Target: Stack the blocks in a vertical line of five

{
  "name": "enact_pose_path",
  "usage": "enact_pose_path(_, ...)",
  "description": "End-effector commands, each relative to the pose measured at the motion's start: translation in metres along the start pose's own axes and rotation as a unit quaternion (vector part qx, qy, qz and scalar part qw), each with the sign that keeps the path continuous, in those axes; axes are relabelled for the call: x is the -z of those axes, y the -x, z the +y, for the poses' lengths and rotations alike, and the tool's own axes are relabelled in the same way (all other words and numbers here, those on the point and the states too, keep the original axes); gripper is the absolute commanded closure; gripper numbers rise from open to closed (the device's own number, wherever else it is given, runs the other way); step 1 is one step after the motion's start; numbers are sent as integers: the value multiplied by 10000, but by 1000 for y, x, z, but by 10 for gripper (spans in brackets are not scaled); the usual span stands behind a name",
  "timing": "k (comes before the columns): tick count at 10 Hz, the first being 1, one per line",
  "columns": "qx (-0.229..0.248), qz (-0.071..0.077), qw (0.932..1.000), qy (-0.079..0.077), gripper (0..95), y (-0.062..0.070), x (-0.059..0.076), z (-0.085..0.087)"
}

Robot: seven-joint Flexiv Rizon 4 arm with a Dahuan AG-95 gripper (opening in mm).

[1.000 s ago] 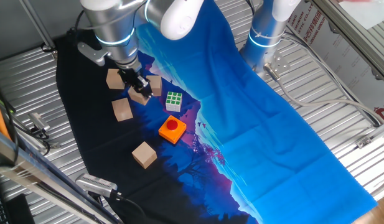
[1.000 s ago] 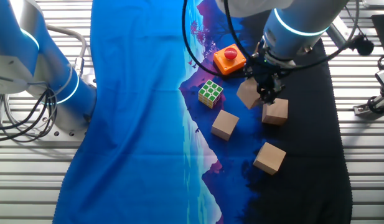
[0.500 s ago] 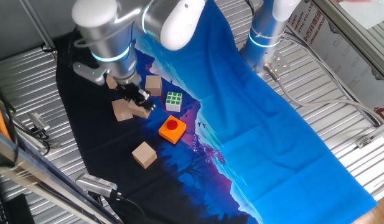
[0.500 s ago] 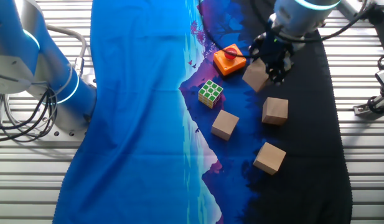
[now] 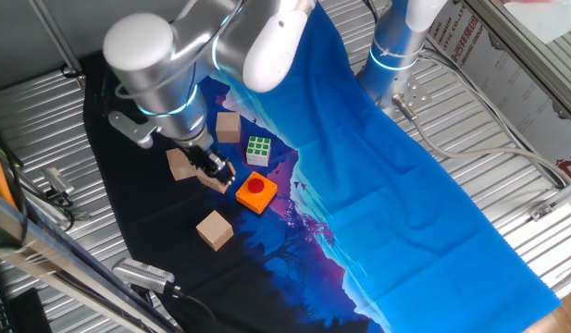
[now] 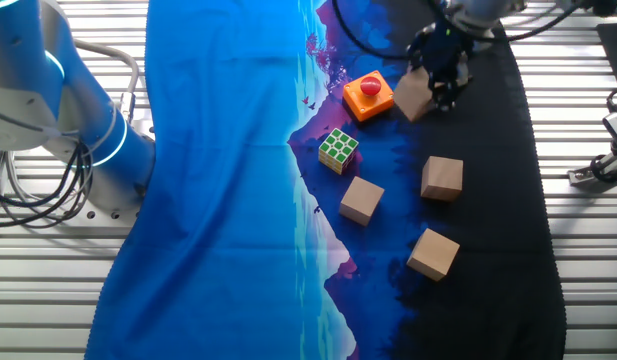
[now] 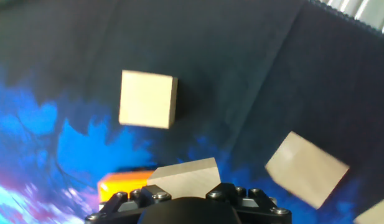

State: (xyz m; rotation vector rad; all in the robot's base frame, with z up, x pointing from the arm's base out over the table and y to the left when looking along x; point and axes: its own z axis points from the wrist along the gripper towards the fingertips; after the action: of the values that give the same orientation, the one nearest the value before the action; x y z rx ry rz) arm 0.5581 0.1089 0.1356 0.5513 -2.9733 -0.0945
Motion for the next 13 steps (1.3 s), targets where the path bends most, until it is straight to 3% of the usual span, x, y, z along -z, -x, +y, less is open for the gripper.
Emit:
enact_pose_path(1, -1810, -148, 9830, 263, 950, 6, 2, 21)
enact_pose_path(5, -2066, -276, 9776, 286, 950, 14, -4, 43)
enact_pose_path(7, -2040, -334, 9779, 302, 950, 14, -5, 43)
enact_pose_path(13, -1915, -287, 9806, 296, 950, 14, -5, 43)
